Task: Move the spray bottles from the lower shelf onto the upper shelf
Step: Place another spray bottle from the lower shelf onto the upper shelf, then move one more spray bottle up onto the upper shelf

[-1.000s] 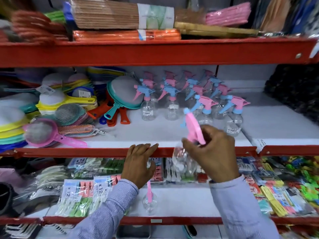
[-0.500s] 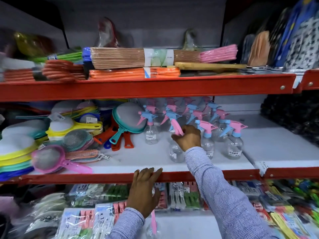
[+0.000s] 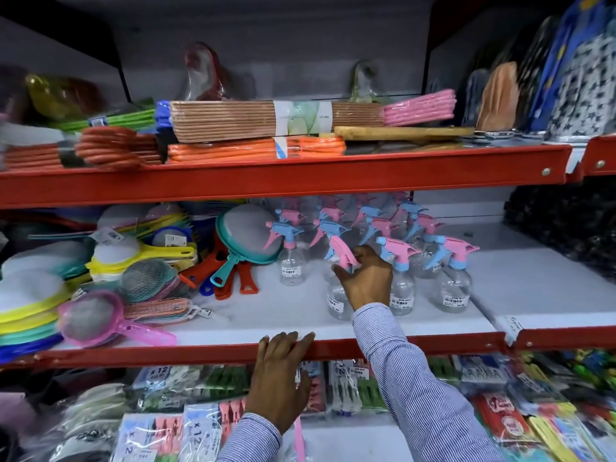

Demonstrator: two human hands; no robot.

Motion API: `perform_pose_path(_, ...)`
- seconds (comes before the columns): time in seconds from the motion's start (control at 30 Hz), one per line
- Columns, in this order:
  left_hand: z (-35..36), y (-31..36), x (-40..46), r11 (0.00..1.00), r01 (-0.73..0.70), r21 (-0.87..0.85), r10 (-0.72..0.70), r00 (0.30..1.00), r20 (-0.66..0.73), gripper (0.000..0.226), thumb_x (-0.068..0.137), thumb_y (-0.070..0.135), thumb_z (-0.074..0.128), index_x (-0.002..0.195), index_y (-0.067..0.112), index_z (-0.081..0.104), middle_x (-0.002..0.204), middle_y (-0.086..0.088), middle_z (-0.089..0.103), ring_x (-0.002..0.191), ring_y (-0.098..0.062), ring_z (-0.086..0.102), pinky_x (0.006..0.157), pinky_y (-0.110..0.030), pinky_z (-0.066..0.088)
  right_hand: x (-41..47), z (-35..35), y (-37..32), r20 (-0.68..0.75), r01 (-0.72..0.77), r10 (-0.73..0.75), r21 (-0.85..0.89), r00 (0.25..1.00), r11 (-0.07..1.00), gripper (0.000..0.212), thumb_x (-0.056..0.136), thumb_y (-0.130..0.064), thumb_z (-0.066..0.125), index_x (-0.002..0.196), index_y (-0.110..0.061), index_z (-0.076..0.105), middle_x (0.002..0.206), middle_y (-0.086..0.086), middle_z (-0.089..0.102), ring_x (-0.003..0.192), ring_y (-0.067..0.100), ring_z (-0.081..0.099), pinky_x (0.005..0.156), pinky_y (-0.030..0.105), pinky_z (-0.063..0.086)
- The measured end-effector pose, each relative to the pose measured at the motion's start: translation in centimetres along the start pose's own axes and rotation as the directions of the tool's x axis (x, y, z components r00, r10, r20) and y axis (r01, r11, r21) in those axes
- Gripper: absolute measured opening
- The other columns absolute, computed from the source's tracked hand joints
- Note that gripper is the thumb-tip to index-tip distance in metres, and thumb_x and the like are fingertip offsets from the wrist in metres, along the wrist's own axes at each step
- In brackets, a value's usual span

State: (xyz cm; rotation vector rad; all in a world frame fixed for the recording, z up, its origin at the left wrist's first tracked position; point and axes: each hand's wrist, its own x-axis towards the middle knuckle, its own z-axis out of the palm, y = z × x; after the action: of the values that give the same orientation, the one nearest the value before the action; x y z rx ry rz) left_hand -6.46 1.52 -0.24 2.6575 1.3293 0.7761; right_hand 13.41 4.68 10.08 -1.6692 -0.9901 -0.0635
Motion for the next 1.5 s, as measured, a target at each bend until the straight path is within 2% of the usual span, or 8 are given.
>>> perform_pose_path(0.2,0.0,0.0,0.0,1.0,-0.001,0.005,0.001,1.0,-0.001,0.067,0.081,0.029,0.059,0.142,0.041,0.033,0.138,0.008,0.05,0.133,-0.015,0.037,0.121,-0.045,0.018,-0.1,0.4,0.2,-0.019,-0.069,0.074,0.202,0.997,0.977,0.059,0.066,-0.011,0.084,0.118,-0.014,0.059,0.081,0.0,0.074,0.072,0.017,0.07,0.08,0.03,0.059)
perform_pose_path(0.4,-0.2,0.2,0.0,1.0,0.004,0.003,-0.004,1.0,0.005,0.067,0.081,0.03,0.058,0.142,0.041,0.033,0.14,0.008,0.049,0.133,-0.015,0.036,0.121,-0.045,0.017,0.0,0.7,0.4,-0.015,-0.064,0.07,0.255,0.997,0.965,0.067,0.07,-0.005,0.076,0.128,-0.016,0.045,0.064,-0.014,0.06,0.064,0.015,0.061,0.075,0.018,0.048)
perform_pose_path(0.57,-0.3,0.3,0.0,1.0,-0.002,0.001,0.002,1.0,0.002,0.067,0.081,0.029,0.058,0.142,0.04,0.034,0.14,0.007,0.049,0.133,-0.016,0.036,0.12,-0.043,0.018,-0.3,0.7,0.7,-0.034,-0.047,0.057,0.245,0.998,0.968,0.065,0.072,-0.004,0.075,0.128,-0.018,0.045,0.074,-0.004,0.064,0.068,0.017,0.062,0.074,0.019,0.045)
perform_pose_path(0.83,0.1,-0.3,0.1,0.999,-0.035,-0.001,0.035,0.999,-0.013,0.071,0.077,0.029,0.062,0.142,0.039,0.035,0.142,0.004,0.05,0.133,-0.018,0.039,0.12,-0.043,0.02,-1.1,-0.4,0.9,-0.07,-0.041,0.052,0.152,0.996,0.987,0.062,0.071,-0.017,0.083,0.123,-0.023,0.05,0.102,0.004,0.075,0.082,0.019,0.071,0.08,0.032,0.059)
perform_pose_path(1.07,-1.6,-2.6,-0.1,0.998,0.028,0.059,-0.026,0.999,-0.042,0.065,0.079,0.031,0.063,0.14,0.027,0.042,0.146,-0.01,0.049,0.136,-0.029,0.041,0.118,-0.047,0.022,-7.9,-3.4,3.0,-0.095,0.209,-0.195,0.179,0.976,0.961,0.022,0.079,-0.019,0.072,0.097,-0.023,0.061,0.081,-0.009,0.069,0.06,0.01,0.062,0.064,0.016,0.05)
perform_pose_path(1.17,-2.4,-5.3,-0.8,0.99,0.088,0.111,-0.08,0.994,-0.073,0.061,0.078,0.027,0.066,0.135,0.021,0.048,0.137,-0.015,0.055,0.13,-0.032,0.045,0.117,-0.05,0.024,-13.4,-2.8,5.7,0.026,0.262,-0.268,0.14,0.963,0.955,0.014,0.081,-0.015,0.068,0.085,-0.027,0.061,0.073,-0.011,0.064,0.059,0.006,0.06,0.059,0.017,0.048)
perform_pose_path(1.3,-2.5,-6.9,-1.3,0.99,0.053,0.13,-0.042,0.996,-0.083,0.06,0.078,0.026,0.064,0.135,0.022,0.047,0.135,-0.011,0.055,0.13,-0.029,0.043,0.119,-0.051,0.02,-19.6,0.7,9.0,0.329,0.076,-0.089,0.053,0.94,0.996,0.017,0.075,-0.021,0.069,0.088,-0.025,0.059,0.082,-0.005,0.064,0.064,0.011,0.059,0.061,0.025,0.051)
perform_pose_path(1.5,-1.9,-7.4,-1.3,0.994,0.054,0.094,-0.044,0.994,-0.104,0.061,0.077,0.024,0.067,0.134,0.027,0.047,0.132,-0.005,0.059,0.127,-0.021,0.041,0.12,-0.05,0.021,-23.5,6.9,10.9,0.615,-0.079,0.341,-0.411,0.711,0.908,0.072,0.07,-0.053,0.072,0.126,-0.014,0.05,0.128,0.007,0.054,0.12,0.031,0.051,0.09,0.039,0.052)
